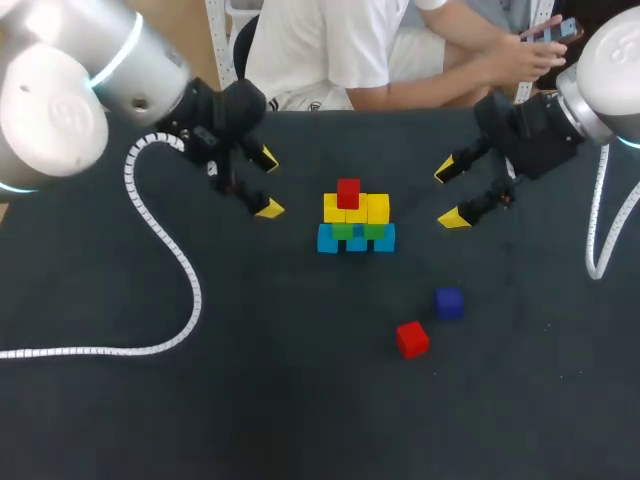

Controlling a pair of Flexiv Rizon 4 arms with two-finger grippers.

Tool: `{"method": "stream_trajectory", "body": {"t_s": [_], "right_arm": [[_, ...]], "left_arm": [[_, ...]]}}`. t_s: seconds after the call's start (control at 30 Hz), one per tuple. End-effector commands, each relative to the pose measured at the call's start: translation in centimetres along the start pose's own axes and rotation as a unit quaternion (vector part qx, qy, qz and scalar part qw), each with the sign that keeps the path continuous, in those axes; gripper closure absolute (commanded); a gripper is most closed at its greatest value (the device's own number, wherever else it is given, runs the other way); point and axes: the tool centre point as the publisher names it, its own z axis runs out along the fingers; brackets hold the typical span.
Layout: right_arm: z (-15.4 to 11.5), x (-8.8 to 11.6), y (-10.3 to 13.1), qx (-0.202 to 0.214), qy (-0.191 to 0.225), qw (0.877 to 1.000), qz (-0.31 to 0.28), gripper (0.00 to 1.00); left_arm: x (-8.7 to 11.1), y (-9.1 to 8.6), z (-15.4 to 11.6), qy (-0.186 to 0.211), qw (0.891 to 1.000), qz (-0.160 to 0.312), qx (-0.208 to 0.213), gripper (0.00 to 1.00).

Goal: Place the blue cubes, place green cubes on the blue cubes, place the yellow cubes on the green cubes, then place the red cubes on the yellow cubes, and place purple cube on the red cubes.

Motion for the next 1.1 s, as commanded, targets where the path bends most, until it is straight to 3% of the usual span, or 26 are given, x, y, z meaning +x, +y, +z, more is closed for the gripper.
{"method": "stream_trajectory", "body": {"t_s": [0.03, 0.43, 0.53, 0.67, 1.1], "right_arm": [[0.0, 0.0, 0.0, 0.001, -0.001, 1.0, 0.0, 0.0], [0.0, 0.0, 0.0, 0.001, -0.001, 1.0, 0.0, 0.0], [2.3, -1.5, 2.6, -0.017, 0.048, 0.998, -0.025, 0.0], [2.9, -0.8, 5.1, -0.007, 0.082, 0.996, -0.017, 0.0], [0.0, 2.2, 11.7, -0.021, 0.148, 0.989, -0.015, 0.0]], "left_arm": [[0.1, 0.2, 0.0, 0.0, 1.0, 0.001, 0.003, 0.0], [0.1, 0.2, 0.0, 0.0, 1.0, 0.001, 0.003, 0.0], [0.1, 0.2, 0.0, 0.0, 1.0, 0.001, 0.003, 0.0], [0.1, 0.2, 0.0, 0.0, 1.0, 0.001, 0.003, 0.0], [0.1, 0.2, 0.0, 0.0, 1.0, 0.001, 0.003, 0.0]]}}
